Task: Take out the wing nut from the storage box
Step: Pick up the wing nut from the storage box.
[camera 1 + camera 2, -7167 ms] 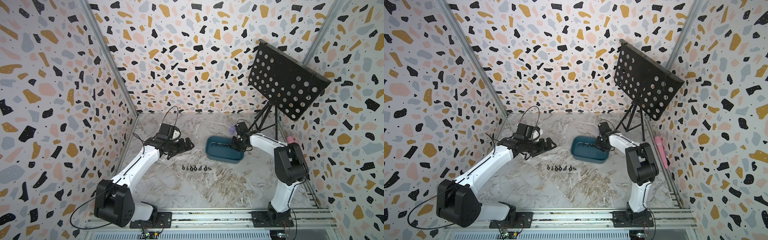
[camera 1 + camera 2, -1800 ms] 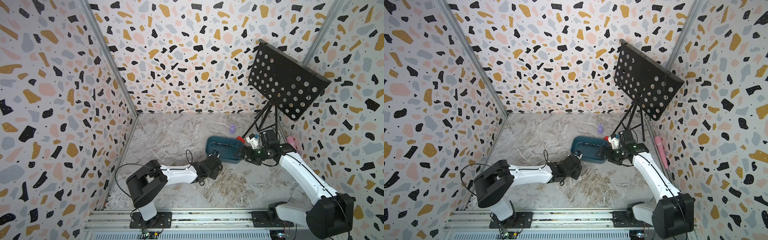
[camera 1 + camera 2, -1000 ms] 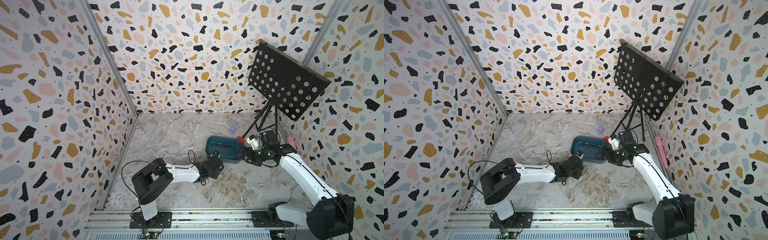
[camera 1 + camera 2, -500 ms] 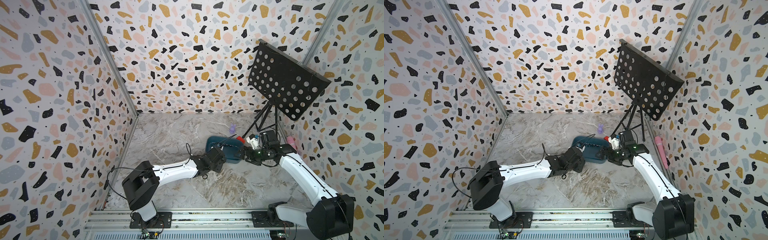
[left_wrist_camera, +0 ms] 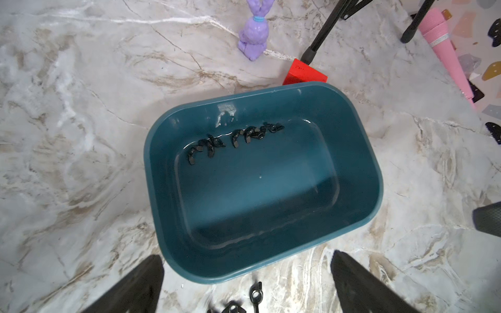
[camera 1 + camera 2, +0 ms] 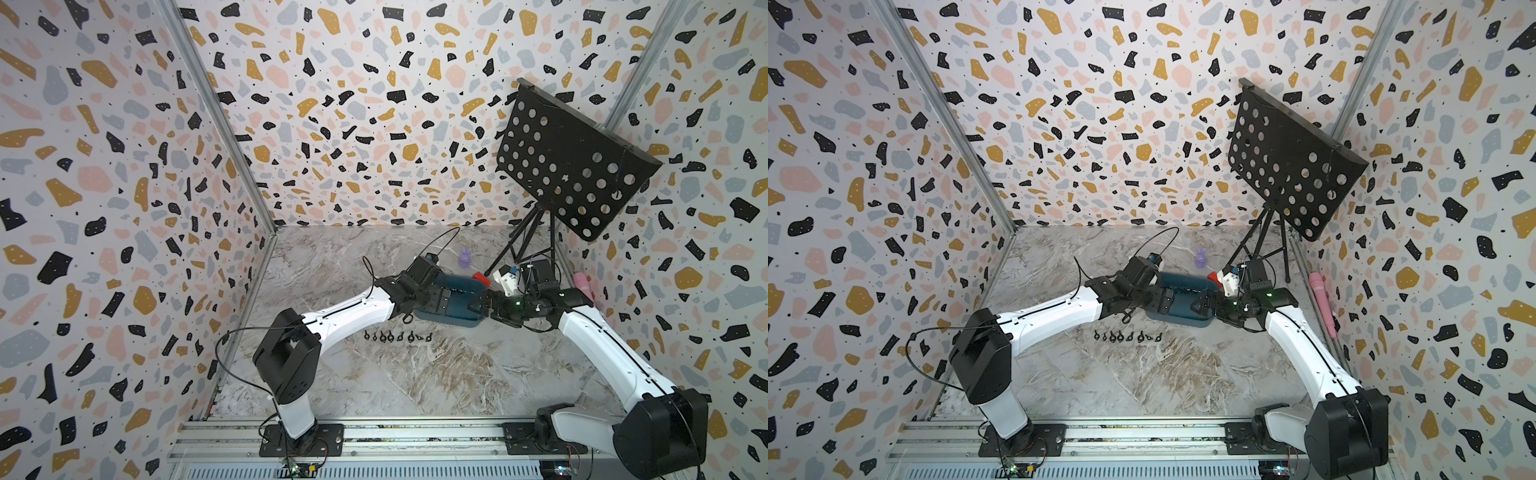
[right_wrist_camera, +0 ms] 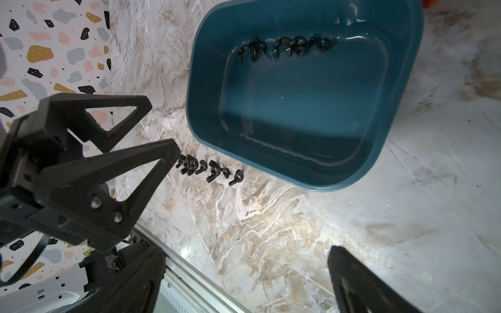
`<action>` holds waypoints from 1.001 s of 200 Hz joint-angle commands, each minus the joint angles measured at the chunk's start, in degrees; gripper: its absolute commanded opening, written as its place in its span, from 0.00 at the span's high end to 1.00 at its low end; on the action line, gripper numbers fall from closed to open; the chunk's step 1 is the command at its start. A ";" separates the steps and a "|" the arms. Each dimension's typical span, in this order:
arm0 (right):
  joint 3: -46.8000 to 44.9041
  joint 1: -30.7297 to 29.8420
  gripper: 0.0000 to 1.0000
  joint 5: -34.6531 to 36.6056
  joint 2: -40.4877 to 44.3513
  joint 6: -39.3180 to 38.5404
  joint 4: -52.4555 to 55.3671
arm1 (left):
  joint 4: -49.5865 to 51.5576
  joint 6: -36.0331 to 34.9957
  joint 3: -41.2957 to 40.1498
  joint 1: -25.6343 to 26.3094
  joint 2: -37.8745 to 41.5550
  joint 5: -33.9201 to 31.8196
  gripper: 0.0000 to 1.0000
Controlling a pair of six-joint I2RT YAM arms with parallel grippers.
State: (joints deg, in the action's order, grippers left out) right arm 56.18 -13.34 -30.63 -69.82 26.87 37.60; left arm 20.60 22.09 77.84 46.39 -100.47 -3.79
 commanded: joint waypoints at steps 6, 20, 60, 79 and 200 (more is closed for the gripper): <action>1.17 -0.12 0.00 3.22 -1.81 -0.89 -0.99 | 1.90 0.03 1.50 -2.14 0.24 2.97 0.00; 2.44 -0.12 0.00 5.39 -3.74 -1.71 -0.53 | 2.24 0.23 1.22 -3.25 0.82 3.67 0.00; 5.54 -0.36 0.00 9.79 -9.66 -4.90 -1.88 | 3.17 2.90 0.34 -6.76 3.45 6.61 0.00; 8.94 -1.69 0.00 13.48 -14.38 -6.17 -0.06 | 4.40 4.96 0.19 -8.90 4.45 8.54 0.00; 24.41 -7.22 0.50 23.74 -36.28 -14.45 -1.01 | 8.10 3.58 -2.60 -15.10 10.14 13.60 0.00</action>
State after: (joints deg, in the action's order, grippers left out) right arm 76.86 -20.45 -10.15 -103.63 15.14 35.38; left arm 28.32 26.55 76.23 31.55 -91.31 7.99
